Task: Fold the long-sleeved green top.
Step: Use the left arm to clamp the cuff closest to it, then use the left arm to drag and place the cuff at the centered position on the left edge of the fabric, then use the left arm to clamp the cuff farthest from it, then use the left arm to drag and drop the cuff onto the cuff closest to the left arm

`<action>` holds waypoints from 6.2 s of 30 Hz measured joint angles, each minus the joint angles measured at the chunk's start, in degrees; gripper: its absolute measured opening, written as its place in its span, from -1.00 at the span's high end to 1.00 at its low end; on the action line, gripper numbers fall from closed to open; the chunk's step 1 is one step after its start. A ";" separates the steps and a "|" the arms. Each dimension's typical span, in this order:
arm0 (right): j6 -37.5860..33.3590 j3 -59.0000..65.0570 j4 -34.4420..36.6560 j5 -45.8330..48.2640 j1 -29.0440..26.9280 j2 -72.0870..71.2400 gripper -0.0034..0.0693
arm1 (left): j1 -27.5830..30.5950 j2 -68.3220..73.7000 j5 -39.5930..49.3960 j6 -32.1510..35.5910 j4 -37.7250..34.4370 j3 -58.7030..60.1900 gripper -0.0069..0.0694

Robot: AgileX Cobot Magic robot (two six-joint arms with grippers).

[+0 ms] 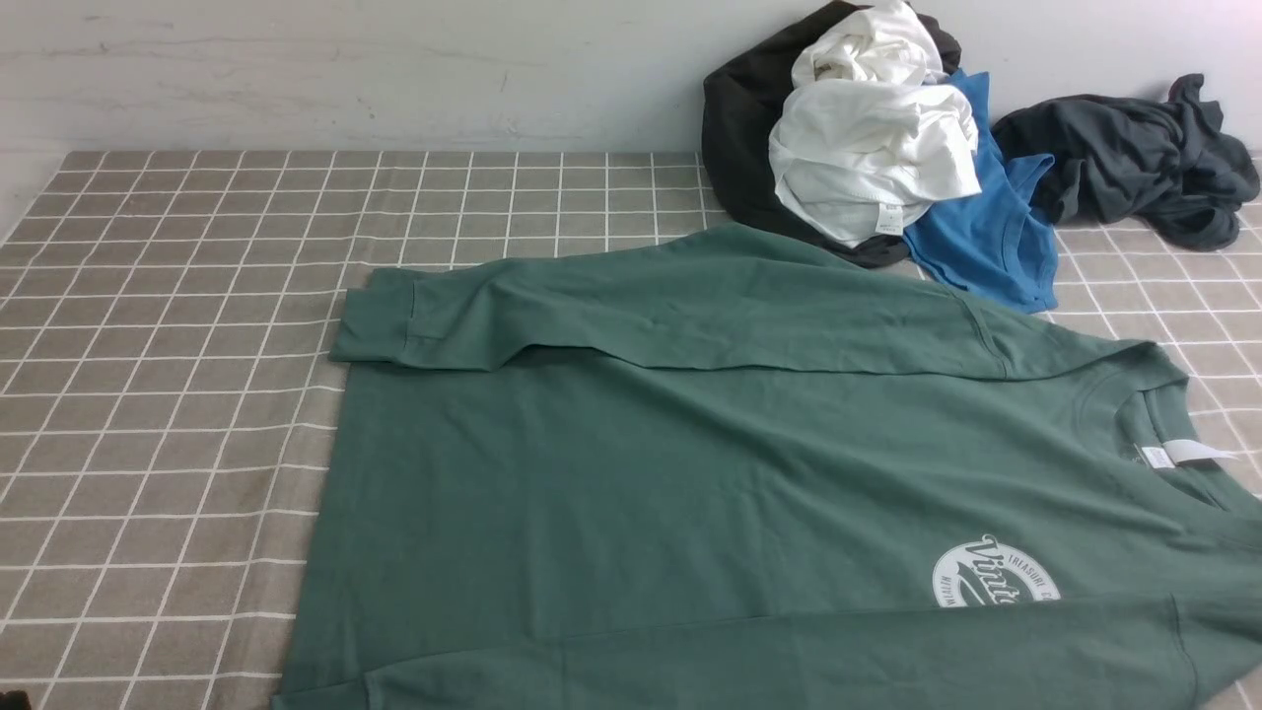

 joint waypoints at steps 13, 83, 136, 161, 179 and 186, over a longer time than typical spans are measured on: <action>-0.02 0.00 -2.15 -0.37 0.00 0.00 0.94 | 0.00 0.00 -1.95 0.00 5.57 0.17 0.84; -6.23 -32.11 6.05 4.56 27.56 68.90 0.93 | -20.58 78.47 18.47 -1.78 -8.15 -38.87 -0.28; -7.47 -32.42 5.55 2.55 27.56 68.97 0.93 | -10.84 125.03 26.46 -5.75 13.93 -101.17 -0.09; -7.47 -32.43 5.60 2.16 27.56 68.97 0.93 | -7.35 134.55 43.60 -5.39 4.88 -117.25 0.79; -7.48 -32.43 5.60 2.98 27.56 68.97 0.93 | -7.89 104.98 48.27 1.82 0.11 -84.30 0.79; -7.48 -32.43 8.03 3.87 27.56 68.97 0.93 | -11.82 104.00 46.55 2.07 1.33 -71.55 0.47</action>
